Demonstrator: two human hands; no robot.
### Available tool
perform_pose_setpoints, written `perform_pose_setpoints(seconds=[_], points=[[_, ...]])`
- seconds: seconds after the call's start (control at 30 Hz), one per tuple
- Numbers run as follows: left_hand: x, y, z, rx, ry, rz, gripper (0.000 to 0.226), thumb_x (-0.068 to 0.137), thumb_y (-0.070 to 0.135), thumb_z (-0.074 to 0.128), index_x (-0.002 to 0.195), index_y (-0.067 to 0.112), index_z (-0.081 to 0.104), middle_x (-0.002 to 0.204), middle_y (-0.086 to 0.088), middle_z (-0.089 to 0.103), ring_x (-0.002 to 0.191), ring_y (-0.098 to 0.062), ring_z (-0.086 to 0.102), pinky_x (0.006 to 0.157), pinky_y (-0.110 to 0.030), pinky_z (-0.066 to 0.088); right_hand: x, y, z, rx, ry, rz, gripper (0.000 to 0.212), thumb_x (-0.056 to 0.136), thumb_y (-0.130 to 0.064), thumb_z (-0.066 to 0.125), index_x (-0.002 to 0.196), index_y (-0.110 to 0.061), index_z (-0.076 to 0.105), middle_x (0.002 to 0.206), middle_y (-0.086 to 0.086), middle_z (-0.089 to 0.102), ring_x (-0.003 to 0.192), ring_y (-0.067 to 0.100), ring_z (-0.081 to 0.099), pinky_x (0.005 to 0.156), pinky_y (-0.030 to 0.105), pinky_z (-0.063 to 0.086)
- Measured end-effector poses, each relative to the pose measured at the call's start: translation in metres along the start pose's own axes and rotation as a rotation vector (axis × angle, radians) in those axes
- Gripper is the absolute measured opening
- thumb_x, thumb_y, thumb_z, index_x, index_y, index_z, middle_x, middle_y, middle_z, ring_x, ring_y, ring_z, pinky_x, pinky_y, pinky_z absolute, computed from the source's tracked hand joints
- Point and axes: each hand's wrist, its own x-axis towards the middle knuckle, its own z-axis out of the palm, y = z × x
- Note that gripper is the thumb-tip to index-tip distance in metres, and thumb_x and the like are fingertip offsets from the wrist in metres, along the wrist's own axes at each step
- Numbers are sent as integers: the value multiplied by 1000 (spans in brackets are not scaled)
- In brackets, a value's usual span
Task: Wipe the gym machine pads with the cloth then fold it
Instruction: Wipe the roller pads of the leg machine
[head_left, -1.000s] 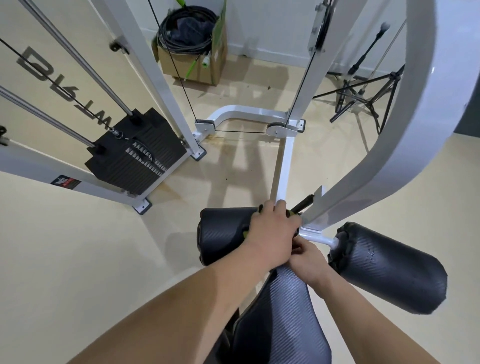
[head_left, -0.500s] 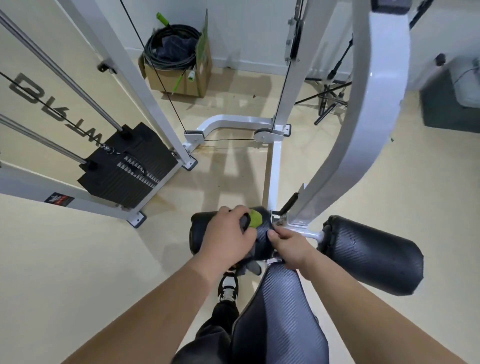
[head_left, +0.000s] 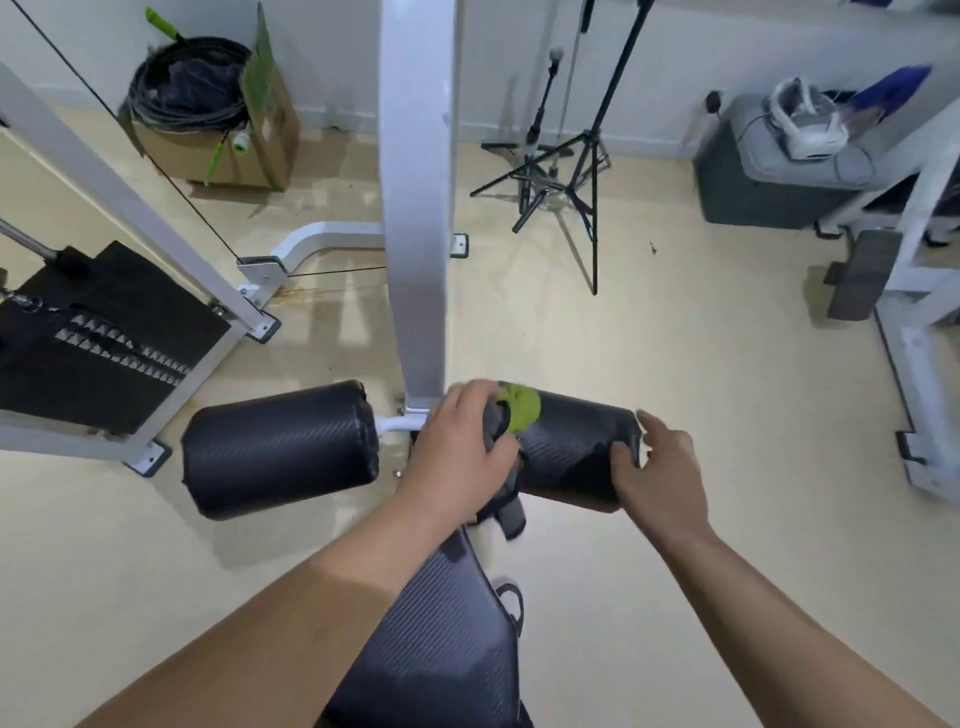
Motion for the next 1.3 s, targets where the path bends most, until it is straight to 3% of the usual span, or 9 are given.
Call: perform_pose_setpoints(seconds=[0.1,0.23,0.33,0.53,0.67,0.87,1.03,1.1,1.3], points=[[23,4,32,197,16,63,54,91,35,65,142,28,50,139,-1,47,126,-27,42,103,-46,46,16,22,-8,263,-156,115,47,102,-32,56,149,-32,52,138,1,62,113,25,62,92,41,55],[7,7,81,434,61,-90,58,89,41,59,146,35,45,144,-9,36,127,-33,34,101,-51,45,25,45,-11,386,-234,174,55,100,-31,60,153,-40,47,140,-11,64,111,18,66,98,49,59],[3,30,109,362,210,-192,50,83,26,63,133,27,57,132,-12,42,115,-34,38,95,-48,46,34,52,-16,374,-301,203,54,101,-27,59,151,-40,48,110,-7,71,83,18,62,92,52,61],[-14,80,166,365,-4,112,50,83,29,66,132,30,54,131,-12,43,104,-33,44,77,-43,57,58,56,-24,395,-414,258,59,91,-3,46,129,-41,70,84,2,68,78,25,62,77,48,65],[0,39,122,395,-71,203,57,79,22,68,135,31,57,130,-10,44,113,-34,42,74,-45,56,55,58,-22,333,-391,261,47,104,-32,56,147,-49,49,96,-2,67,96,33,72,77,44,63],[16,45,113,299,191,-150,45,81,18,65,126,23,63,126,-14,45,112,-37,43,90,-46,51,63,60,-12,321,-368,232,52,106,-37,50,155,-47,39,99,-1,64,90,33,70,74,41,64],[7,65,135,297,-106,182,47,82,24,61,128,29,61,128,-9,44,112,-32,41,69,-43,56,71,58,-9,376,-460,230,71,103,-11,40,160,-49,22,87,5,62,72,30,51,66,36,52],[13,46,116,328,-147,224,52,81,23,63,132,33,59,128,-7,43,114,-30,40,72,-42,56,68,58,-4,344,-456,195,67,106,-19,38,160,-51,15,95,2,58,76,26,49,71,35,50],[34,9,70,240,118,-220,53,87,21,62,139,29,57,129,-9,42,123,-34,43,101,-44,48,42,64,0,286,-375,100,56,110,-33,33,158,-54,14,125,-2,55,104,27,58,82,35,44]])
